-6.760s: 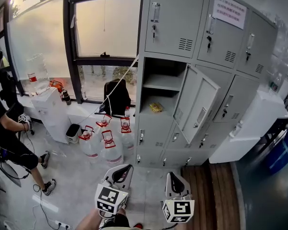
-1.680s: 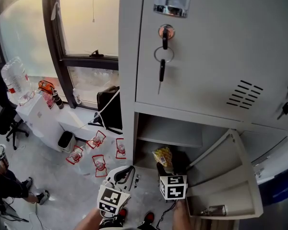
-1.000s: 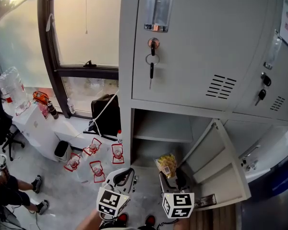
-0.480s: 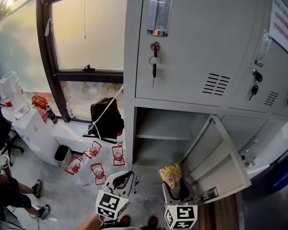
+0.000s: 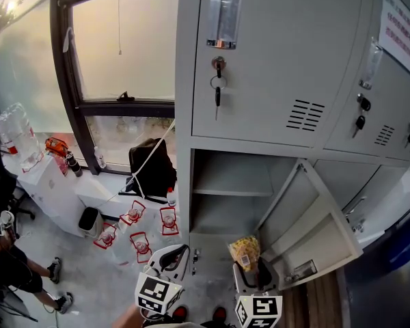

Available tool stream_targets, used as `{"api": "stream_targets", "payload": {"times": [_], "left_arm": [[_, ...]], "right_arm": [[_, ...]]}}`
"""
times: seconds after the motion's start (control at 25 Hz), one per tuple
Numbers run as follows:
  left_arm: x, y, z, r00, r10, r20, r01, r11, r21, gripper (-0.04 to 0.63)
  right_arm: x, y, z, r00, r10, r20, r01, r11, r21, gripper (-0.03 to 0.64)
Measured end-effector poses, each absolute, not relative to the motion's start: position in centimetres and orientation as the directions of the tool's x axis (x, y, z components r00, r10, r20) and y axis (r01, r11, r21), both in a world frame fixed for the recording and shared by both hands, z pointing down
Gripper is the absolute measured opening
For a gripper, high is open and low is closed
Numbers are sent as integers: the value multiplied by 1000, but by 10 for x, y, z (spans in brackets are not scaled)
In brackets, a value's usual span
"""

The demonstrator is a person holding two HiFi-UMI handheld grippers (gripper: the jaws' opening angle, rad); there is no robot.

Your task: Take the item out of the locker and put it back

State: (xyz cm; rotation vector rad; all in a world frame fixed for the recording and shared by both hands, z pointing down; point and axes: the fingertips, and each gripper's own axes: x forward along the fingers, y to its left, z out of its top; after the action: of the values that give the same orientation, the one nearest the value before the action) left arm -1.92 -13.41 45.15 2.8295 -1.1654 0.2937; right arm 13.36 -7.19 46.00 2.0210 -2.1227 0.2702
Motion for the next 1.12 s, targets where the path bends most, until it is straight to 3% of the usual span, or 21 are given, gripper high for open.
{"api": "stream_targets", "payload": {"times": [1.12], "left_arm": [[-21,-144,454,655,-727,208,-741,-672,-16,21]], "right_arm": [[120,-107,457,-119,-957,264,-992,127,10,261]]}}
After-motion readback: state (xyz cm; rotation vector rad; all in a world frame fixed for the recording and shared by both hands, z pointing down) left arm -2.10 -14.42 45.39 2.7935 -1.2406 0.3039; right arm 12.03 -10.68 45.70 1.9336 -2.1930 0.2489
